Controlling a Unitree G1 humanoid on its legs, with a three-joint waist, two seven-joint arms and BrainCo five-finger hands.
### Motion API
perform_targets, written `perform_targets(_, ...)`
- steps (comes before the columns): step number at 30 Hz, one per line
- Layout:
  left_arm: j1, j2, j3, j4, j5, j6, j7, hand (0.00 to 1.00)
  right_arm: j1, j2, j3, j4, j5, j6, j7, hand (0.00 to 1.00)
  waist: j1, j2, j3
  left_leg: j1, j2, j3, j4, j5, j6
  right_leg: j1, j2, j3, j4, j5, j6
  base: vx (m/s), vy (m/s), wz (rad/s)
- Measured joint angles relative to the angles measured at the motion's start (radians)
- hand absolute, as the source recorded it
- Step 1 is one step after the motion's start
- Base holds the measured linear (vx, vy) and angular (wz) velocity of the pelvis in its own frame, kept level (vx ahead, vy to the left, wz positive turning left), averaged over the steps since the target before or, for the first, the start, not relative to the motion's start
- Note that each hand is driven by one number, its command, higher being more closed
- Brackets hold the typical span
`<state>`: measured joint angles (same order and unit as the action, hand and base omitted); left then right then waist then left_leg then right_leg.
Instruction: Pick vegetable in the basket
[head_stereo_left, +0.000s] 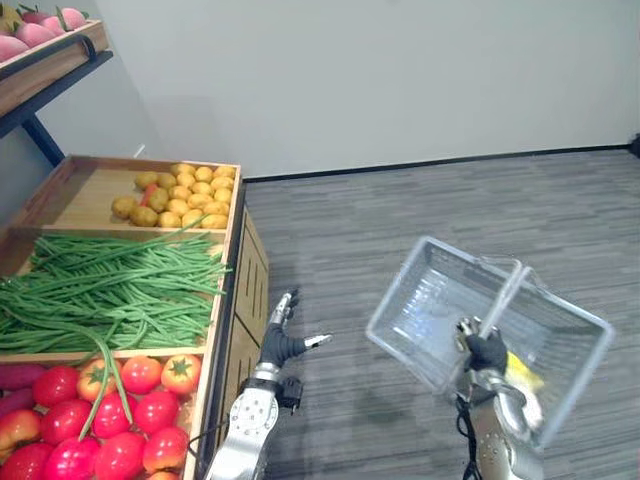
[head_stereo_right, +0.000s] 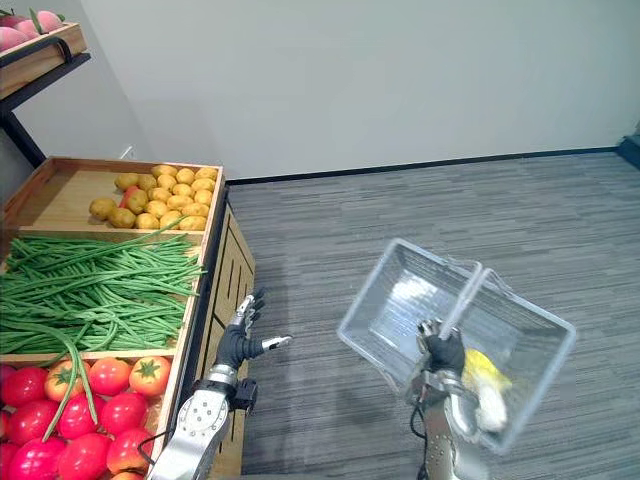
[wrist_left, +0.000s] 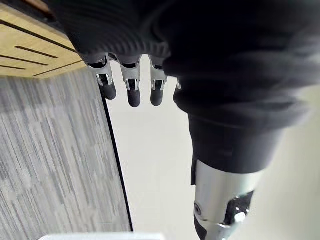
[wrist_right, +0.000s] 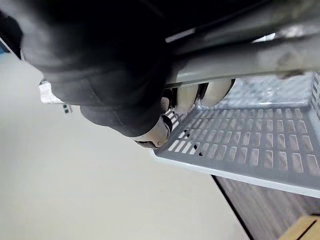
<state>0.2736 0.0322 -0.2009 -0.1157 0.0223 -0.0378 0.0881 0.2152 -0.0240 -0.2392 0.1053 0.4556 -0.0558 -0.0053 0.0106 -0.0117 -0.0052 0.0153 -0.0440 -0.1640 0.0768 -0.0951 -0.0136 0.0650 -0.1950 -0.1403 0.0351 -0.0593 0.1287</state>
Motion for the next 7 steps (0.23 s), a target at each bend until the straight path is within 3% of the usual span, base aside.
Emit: perform_targets(7, 0.033, 0.013, 0.06, 0.119, -0.075, -0.013, -0.024, 0.0, 0.062, -0.044, -0.032, 0.153, -0.043, 0.012, 0.012, 1.0, 0.003, -0.001, 0.011, 0.012, 0.005, -0.013, 0.004, 0.0, -0.001, 0.022, -0.002, -0.024, 0.0, -0.001, -0.001, 0.03, -0.004, 0.12)
